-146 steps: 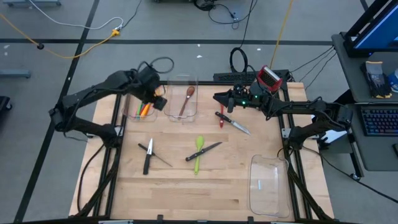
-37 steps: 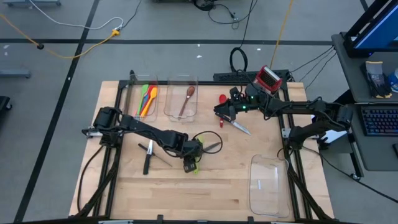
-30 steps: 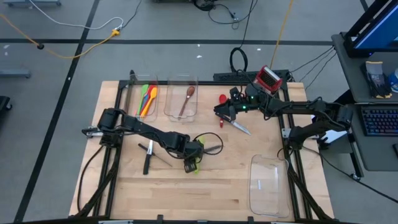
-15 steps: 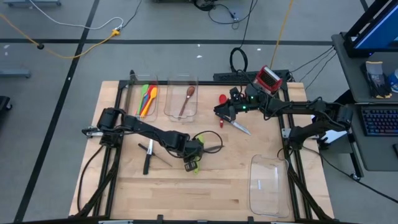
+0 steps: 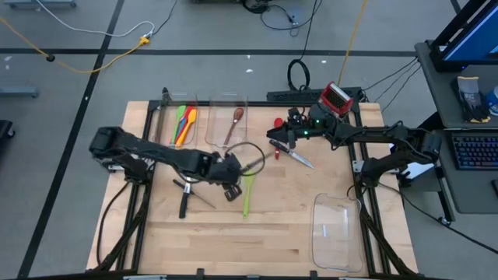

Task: Pick & Place Kitchen Items
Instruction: Put the knife into the bottom transparent bin

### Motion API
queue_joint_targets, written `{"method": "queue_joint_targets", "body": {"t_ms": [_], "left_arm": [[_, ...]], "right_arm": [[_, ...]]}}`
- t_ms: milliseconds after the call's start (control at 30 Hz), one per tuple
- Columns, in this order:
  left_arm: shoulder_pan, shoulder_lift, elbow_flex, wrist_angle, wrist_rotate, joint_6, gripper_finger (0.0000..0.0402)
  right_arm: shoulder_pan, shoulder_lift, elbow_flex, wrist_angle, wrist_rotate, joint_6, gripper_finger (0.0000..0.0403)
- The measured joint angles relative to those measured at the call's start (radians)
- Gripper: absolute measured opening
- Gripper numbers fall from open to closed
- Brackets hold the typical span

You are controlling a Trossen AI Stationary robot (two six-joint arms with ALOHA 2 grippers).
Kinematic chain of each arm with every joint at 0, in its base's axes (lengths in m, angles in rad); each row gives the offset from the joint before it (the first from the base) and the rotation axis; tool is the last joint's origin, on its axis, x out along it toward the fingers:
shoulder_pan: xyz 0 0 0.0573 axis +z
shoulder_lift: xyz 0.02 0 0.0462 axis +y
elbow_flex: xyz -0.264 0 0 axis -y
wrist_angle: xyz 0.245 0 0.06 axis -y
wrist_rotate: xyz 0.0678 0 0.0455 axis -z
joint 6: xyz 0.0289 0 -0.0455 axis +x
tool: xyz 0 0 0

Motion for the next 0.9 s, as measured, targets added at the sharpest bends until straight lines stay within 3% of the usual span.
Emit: {"method": "queue_joint_targets", "body": {"t_ms": [200,433,633,900], "left_arm": [[0.004,-0.14,0.0,-0.084,-0.199,-0.125,0.0052],[0.022,-0.228,0.001,0.032,-0.334,-0.148,0.0052],[0.072,-0.232,0.001,0.299,-0.217,0.029,0.0051],[0.151,-0.229,0.001,0.545,0.056,0.088,0.0051]], "right_arm": [[0.0,0.0,0.0,0.25,-0.075,0.072,0.013],[0.022,0.0,0.0,0.394,-0.11,0.135,0.013],[0.074,0.0,0.0,0.405,-0.102,0.091,0.013],[0.163,-0.001,0.0,0.519,0.119,-0.072,0.0131]]}}
